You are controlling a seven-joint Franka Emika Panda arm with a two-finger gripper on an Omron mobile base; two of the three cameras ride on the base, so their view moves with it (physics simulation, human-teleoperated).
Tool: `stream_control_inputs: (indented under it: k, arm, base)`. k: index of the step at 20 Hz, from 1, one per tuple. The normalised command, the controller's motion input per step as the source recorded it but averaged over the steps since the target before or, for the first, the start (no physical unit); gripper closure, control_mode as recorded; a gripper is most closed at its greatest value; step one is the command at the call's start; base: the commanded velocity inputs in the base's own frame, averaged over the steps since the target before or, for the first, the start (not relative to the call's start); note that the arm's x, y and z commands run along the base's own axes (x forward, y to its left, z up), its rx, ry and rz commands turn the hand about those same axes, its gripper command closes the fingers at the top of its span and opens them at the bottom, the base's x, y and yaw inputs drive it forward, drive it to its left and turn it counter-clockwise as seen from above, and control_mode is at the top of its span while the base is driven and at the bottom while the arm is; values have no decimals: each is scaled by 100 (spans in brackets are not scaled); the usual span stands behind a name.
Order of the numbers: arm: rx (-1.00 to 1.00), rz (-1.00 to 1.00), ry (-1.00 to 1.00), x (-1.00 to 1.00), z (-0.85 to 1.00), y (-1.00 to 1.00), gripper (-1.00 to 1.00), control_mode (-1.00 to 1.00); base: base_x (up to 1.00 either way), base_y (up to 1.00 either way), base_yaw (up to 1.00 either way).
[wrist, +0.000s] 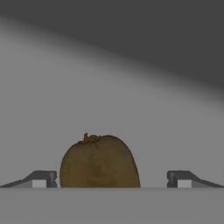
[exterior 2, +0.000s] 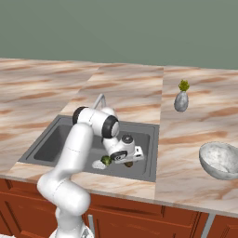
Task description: Remove the kiwi and broccoli from the sink. Then move the bowl and cup from the counter to the sink for washing.
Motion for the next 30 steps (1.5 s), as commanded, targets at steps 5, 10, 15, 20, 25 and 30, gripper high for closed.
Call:
stream_control_inputs:
  k: [5,10,15,20,25,30]
  arm:
    - [0,0,0,11,-15,0,-100,-100]
    - [0,0,0,11,-15,0,-100,-100]
    - [0,0,0,11,-16,0,-100,-100]
    - [0,0,0,7,-15,0,-100,-100]
    - [0,0,0,2,-14,0,-100,-100]
    - [0,0,0,0,-12,0,100,-100]
  base:
    - [0,0,0]
    - [0,0,0]
    - [0,0,0]
    - [0,0,0]
    - [0,0,0]
    - [0,0,0]
